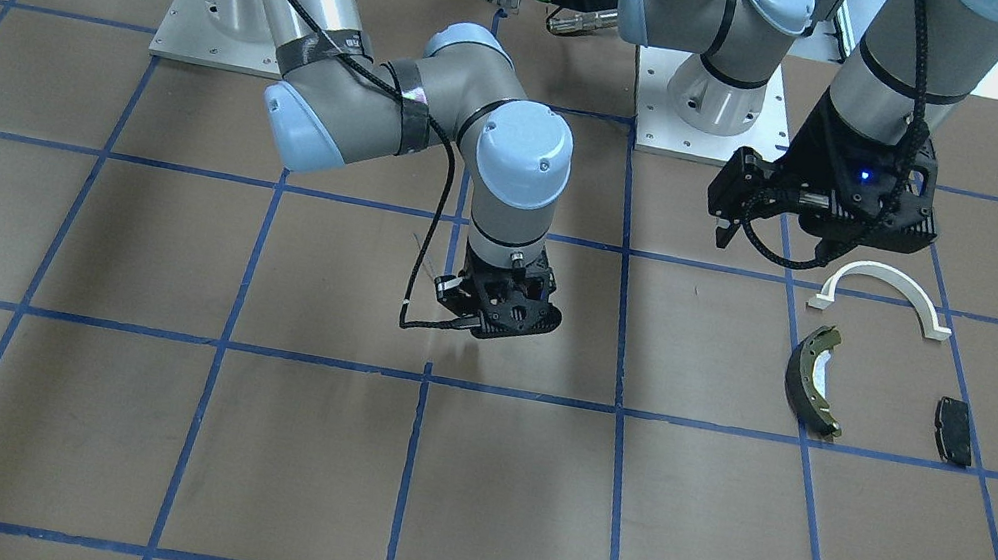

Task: Place bearing gear from tray to pile

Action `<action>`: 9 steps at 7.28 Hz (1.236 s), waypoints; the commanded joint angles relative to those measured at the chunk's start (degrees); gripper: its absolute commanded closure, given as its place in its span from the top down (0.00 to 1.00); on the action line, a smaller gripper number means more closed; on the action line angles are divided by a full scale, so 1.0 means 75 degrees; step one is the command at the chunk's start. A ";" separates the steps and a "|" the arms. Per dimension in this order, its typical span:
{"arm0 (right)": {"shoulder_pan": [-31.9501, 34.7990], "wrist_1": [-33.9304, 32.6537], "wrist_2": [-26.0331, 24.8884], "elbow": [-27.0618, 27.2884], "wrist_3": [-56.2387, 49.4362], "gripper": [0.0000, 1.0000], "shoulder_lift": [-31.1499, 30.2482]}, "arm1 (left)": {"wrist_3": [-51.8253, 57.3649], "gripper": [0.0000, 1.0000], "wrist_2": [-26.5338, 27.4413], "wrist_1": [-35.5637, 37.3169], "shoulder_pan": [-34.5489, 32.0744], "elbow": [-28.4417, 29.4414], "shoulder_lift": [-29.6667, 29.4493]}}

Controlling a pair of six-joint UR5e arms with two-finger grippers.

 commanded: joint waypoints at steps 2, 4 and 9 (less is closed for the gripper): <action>-0.0331 -0.0208 -0.0095 -0.0105 -0.0602 1.00 -0.0307 | 0.0000 1.00 -0.0054 0.0012 0.0000 0.0016 -0.0001; -0.1976 0.0432 -0.0002 -0.0059 -0.1945 1.00 -0.1031 | 0.0023 1.00 -0.0054 0.0210 0.0000 -0.0053 -0.0222; -0.7202 0.1656 -0.0095 -0.0036 -0.6770 1.00 -0.2137 | -0.2492 1.00 -0.0265 0.1977 -0.1720 -0.0744 -0.1615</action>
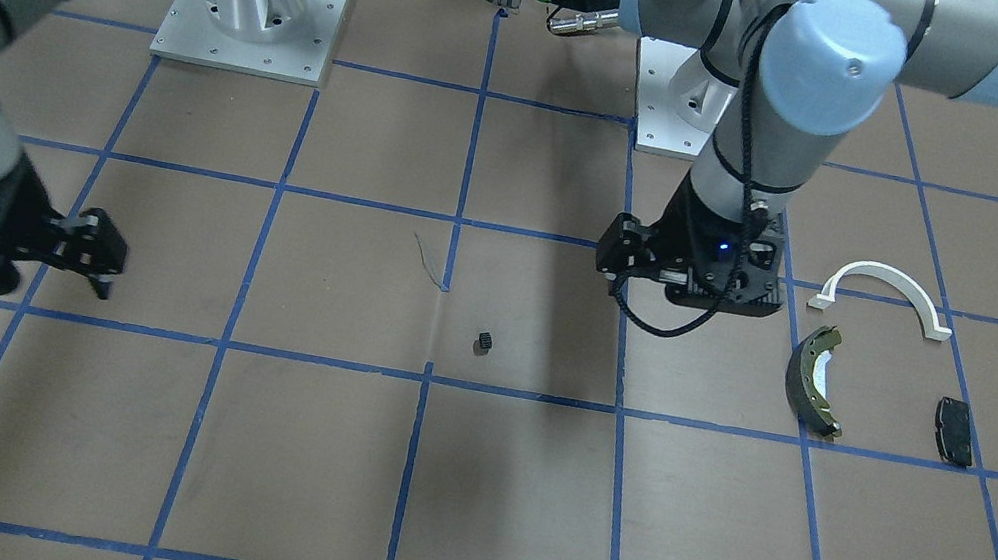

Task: Place bearing gear from tray to pile

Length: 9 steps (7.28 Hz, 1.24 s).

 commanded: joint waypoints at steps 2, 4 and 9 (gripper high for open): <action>-0.3162 -0.0049 0.0038 0.0046 -0.3805 1.00 0.0059 | -0.1588 1.00 -0.0023 0.1767 -0.1052 -0.0617 -0.1135; -0.4360 -0.0632 0.0120 0.0046 -0.4981 1.00 0.0887 | -0.2306 1.00 -0.0198 0.2219 -0.1323 -0.0689 -0.1769; -0.5151 -0.1960 0.0285 0.0128 -0.5995 0.96 0.2426 | -0.2484 0.76 -0.0199 0.2653 -0.1687 -0.0677 -0.2486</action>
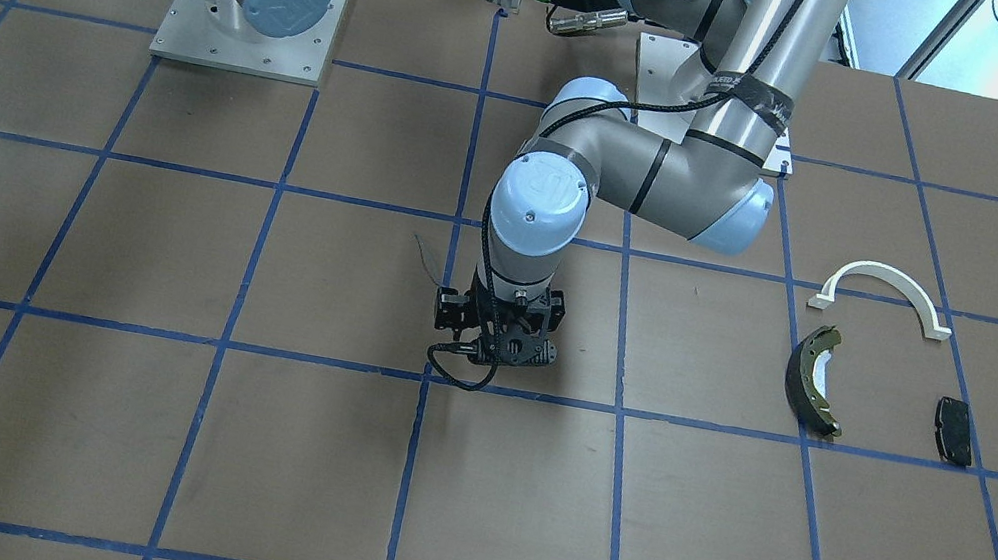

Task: Place bearing gear from tray to pile

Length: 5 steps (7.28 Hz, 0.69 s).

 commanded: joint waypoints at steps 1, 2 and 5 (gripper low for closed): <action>-0.0041 -0.0175 -0.0100 0.0025 -0.0119 0.93 0.0305 | 0.0045 0.59 0.0002 0.0012 -0.0012 -0.0008 -0.0088; -0.0041 -0.0186 -0.0159 0.0095 -0.0143 0.86 0.0317 | 0.0057 0.52 0.0002 0.0012 -0.0012 0.0027 -0.0100; -0.0041 -0.0186 -0.0628 0.0248 -0.0109 0.77 0.0306 | 0.0069 0.10 0.0026 0.0012 -0.0012 0.0028 -0.0158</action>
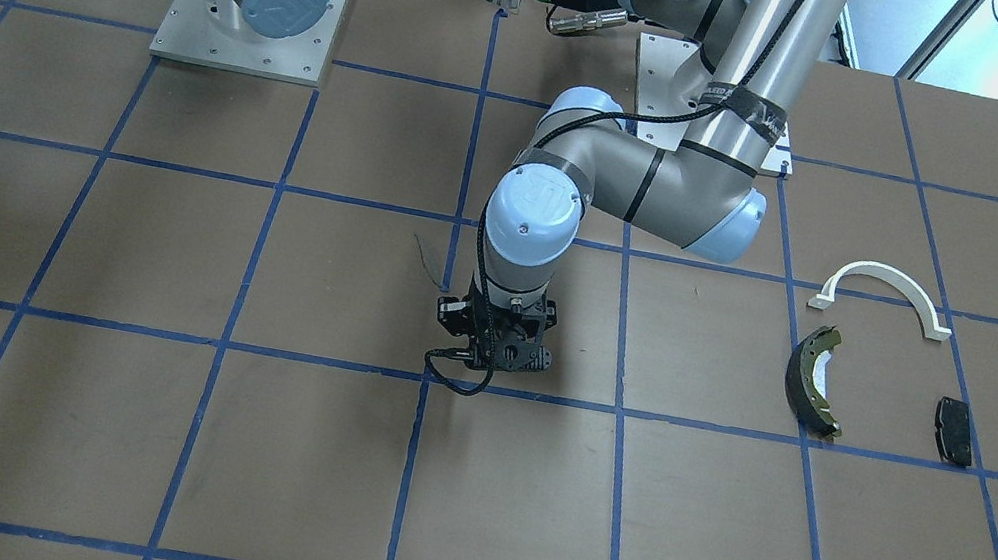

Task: Place bearing gear from tray to pile

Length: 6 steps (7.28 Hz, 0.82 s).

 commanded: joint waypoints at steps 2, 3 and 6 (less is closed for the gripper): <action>-0.0001 -0.0004 -0.0258 0.0035 0.0067 0.60 -0.0011 | 0.0080 0.00 0.0069 -0.0012 0.0023 0.0061 0.0014; -0.0001 -0.0004 -0.0386 0.0035 0.0078 0.44 -0.0011 | 0.0347 0.00 0.0092 -0.0162 0.0046 0.0316 0.0095; -0.0001 0.0008 -0.0352 0.0023 0.0101 0.09 -0.0046 | 0.1412 0.00 0.0385 -0.2067 0.1131 0.1533 0.0446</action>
